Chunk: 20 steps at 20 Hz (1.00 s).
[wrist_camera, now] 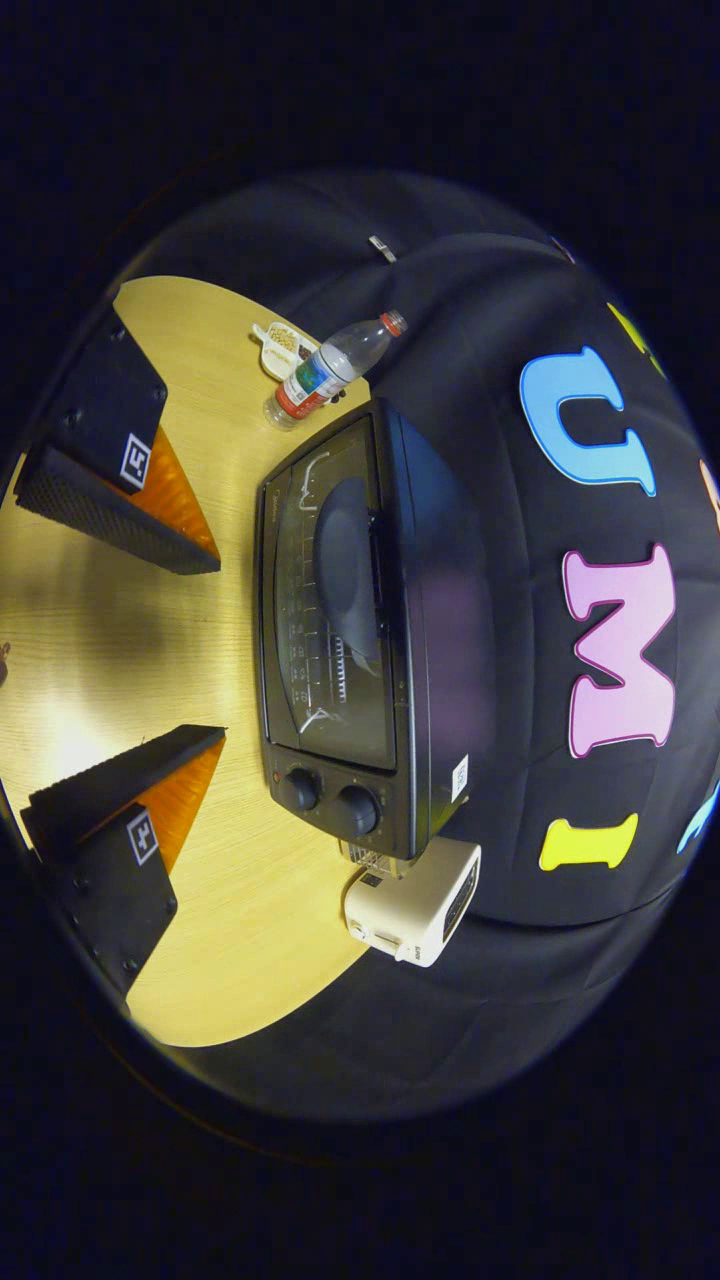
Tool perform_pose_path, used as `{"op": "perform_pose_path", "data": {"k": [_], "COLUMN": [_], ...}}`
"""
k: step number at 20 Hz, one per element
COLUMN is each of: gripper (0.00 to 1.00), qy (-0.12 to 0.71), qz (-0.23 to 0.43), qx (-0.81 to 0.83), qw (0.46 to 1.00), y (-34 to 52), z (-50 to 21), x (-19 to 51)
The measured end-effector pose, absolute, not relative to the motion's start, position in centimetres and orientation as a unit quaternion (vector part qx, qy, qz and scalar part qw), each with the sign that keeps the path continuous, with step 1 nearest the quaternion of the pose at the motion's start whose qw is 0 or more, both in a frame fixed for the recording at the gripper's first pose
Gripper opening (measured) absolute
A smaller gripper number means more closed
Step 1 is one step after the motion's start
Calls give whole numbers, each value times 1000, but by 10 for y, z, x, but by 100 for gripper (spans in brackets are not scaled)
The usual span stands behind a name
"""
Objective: Open the toaster oven, put the food inside, and close the toaster oven door.
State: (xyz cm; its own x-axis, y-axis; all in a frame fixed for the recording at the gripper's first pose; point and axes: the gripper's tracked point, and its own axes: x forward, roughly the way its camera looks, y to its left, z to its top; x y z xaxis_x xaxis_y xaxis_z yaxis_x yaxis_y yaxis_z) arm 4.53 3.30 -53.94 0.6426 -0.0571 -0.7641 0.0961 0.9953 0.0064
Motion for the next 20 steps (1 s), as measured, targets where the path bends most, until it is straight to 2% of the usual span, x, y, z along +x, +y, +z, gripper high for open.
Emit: {"op": "perform_pose_path", "data": {"k": [3,7,11,17,20], "gripper": [100,100,99,99,98], "qy": [405,350,279,150,121], "qz": [-59,-80,-84,-55,-33], "qx": [33,36,36,13,52], "qw": [912,933,956,987,991], "y": [8,-26,-53,-70,-68], "z": [-521,-457,-376,-222,-152], "x": [49,56,68,89,91]}}
